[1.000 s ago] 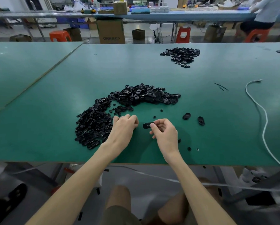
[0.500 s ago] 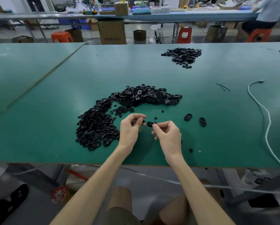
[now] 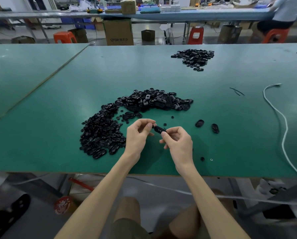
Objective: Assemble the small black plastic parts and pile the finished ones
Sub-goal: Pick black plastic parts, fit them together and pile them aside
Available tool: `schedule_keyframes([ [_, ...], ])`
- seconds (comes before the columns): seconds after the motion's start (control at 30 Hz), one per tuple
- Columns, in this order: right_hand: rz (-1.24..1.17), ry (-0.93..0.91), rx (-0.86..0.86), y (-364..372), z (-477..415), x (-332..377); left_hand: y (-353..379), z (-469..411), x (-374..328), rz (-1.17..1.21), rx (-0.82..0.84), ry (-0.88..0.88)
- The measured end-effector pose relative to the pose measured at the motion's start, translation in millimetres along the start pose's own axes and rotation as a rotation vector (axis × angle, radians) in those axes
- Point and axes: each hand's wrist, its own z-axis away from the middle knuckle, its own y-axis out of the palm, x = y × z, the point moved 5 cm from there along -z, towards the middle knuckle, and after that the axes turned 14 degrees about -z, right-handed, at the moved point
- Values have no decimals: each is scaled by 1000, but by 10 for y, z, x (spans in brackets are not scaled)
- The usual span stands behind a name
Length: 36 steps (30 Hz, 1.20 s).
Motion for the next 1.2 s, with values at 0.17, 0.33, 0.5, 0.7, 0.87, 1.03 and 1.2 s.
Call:
schedule_keyframes([
  [0.17, 35, -29, 39, 29, -2, 28, 28, 18, -16, -13, 66, 16],
  [0.33, 71, -37, 51, 45, 3, 24, 68, 23, -45, -66, 120, 74],
  [0.5, 132, -50, 87, 84, 18, 46, 55, 22, -39, -61, 112, 71],
  [0.7, 145, -35, 37, 32, -14, 14, 70, 16, -40, -29, 141, 74],
  [0.87, 146, -31, 6, 33, -25, -14, 62, 20, -29, 37, 132, 65],
  [1.03, 125, -22, -11, 29, -33, -33, 65, 11, -16, 61, 127, 60],
  [1.2, 106, -27, -20, 11, -35, -32, 78, 6, -1, 29, 144, 58],
])
